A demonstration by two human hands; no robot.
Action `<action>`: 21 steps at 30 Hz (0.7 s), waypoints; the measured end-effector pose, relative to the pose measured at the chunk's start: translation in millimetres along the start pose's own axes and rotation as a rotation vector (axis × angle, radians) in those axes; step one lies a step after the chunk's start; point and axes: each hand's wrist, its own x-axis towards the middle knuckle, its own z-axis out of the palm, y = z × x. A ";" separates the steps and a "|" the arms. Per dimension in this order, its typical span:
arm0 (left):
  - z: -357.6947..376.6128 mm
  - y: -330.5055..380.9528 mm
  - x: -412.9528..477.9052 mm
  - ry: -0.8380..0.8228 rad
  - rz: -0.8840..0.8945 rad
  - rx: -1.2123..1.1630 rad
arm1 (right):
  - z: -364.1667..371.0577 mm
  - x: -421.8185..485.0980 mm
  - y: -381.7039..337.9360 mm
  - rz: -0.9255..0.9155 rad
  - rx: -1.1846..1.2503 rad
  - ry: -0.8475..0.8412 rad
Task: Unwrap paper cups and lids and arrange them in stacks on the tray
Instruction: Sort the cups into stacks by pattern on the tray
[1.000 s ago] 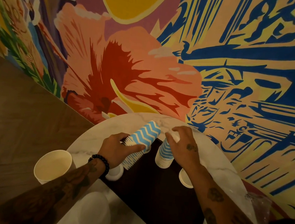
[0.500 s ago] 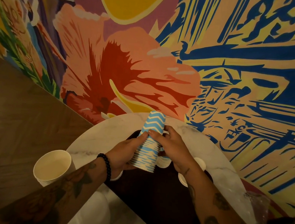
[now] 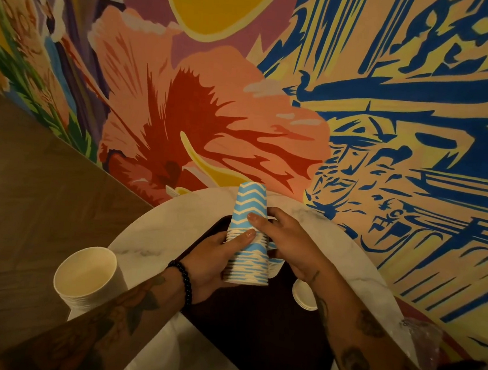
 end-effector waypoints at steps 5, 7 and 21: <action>-3.8 5.4 7.8 0.121 0.094 -0.067 | -0.1 -9.5 0.3 0.031 0.036 -0.063; -8.3 9.6 9.8 0.173 0.131 -0.088 | -2.3 -16.1 2.8 0.060 0.081 -0.143; -8.1 20.3 9.1 0.234 0.244 -0.052 | 15.9 -12.9 12.5 -0.067 0.154 -0.070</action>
